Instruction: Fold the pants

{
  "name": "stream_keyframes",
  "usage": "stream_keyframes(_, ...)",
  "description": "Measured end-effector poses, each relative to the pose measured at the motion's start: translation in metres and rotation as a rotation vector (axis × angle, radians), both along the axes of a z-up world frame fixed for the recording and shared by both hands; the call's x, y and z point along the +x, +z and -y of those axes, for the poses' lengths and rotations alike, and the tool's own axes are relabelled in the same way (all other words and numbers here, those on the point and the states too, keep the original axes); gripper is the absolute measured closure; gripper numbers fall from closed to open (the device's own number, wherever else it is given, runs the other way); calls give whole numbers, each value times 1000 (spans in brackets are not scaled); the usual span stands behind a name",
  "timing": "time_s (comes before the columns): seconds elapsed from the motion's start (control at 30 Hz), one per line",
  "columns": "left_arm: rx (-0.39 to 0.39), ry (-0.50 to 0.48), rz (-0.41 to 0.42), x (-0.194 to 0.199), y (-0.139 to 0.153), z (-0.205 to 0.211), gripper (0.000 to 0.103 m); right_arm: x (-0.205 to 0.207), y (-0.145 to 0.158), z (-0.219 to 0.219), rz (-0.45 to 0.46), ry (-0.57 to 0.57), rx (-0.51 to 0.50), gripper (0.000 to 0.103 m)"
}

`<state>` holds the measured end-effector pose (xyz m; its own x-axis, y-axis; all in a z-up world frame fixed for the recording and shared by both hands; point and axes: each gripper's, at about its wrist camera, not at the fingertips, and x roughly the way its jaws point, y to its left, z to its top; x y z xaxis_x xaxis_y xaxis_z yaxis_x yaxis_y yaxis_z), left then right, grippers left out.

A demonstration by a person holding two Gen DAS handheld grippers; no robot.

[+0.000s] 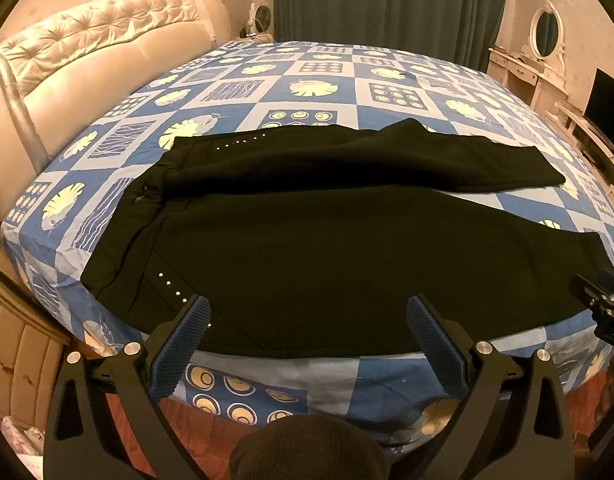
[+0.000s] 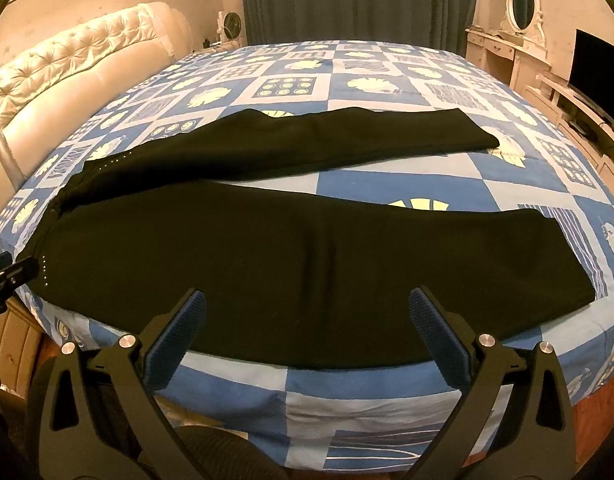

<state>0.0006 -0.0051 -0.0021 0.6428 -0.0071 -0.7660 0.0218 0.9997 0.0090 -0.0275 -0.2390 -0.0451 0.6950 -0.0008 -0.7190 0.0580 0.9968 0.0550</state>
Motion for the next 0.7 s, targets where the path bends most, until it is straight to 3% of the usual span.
stream_keyframes(0.7,1,-1,1,0,0,0,5,0,0,-2,-3,4,1,2)
